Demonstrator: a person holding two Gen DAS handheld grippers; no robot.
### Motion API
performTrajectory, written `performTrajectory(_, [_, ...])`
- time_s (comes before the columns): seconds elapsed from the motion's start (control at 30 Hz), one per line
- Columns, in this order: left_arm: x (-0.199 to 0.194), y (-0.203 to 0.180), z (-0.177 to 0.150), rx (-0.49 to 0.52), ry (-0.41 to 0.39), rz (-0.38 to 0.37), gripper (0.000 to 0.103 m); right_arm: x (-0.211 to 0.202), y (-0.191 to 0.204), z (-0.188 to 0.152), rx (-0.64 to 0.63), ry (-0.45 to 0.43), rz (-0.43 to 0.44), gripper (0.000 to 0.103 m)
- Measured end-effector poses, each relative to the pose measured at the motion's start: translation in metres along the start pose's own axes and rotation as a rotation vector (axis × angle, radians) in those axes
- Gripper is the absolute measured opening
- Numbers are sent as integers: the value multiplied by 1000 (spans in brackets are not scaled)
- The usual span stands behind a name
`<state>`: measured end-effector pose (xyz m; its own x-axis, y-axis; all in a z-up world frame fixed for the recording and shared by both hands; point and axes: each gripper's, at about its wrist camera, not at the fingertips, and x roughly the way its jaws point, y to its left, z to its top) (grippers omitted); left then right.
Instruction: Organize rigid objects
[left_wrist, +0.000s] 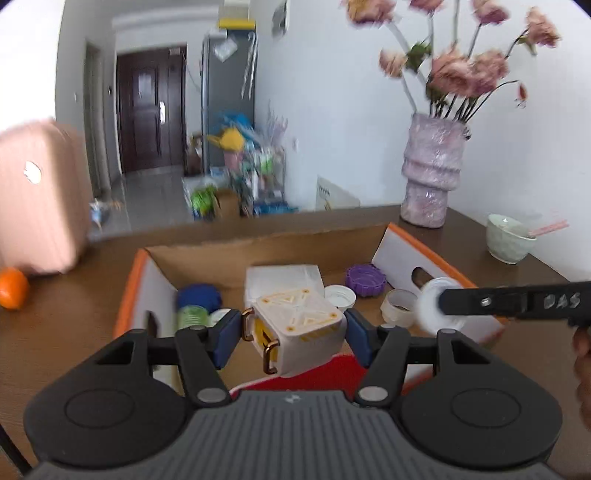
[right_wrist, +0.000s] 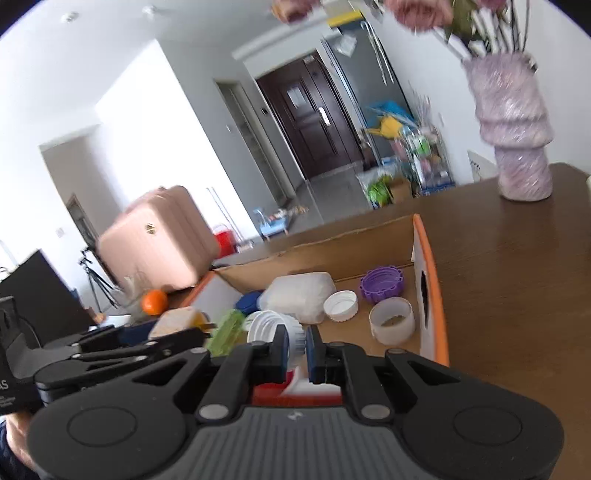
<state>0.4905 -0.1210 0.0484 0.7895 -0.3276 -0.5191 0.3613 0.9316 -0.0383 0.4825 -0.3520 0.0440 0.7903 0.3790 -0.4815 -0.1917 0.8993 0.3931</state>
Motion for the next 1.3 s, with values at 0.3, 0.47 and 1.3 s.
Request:
performTrajectory(0.3, [49,20,-10,-66,-15,-68,72,56,12,-16,-167,54,-158,40])
performTrajectory(0.47, [45,27,-12,-116,-40,-77,78,49,9,-26,-198,0,-139,44])
performTrajectory(1.3, [-89,32,-23,14,-145,198,101,-88,25,-38,-201,-223,-179,76])
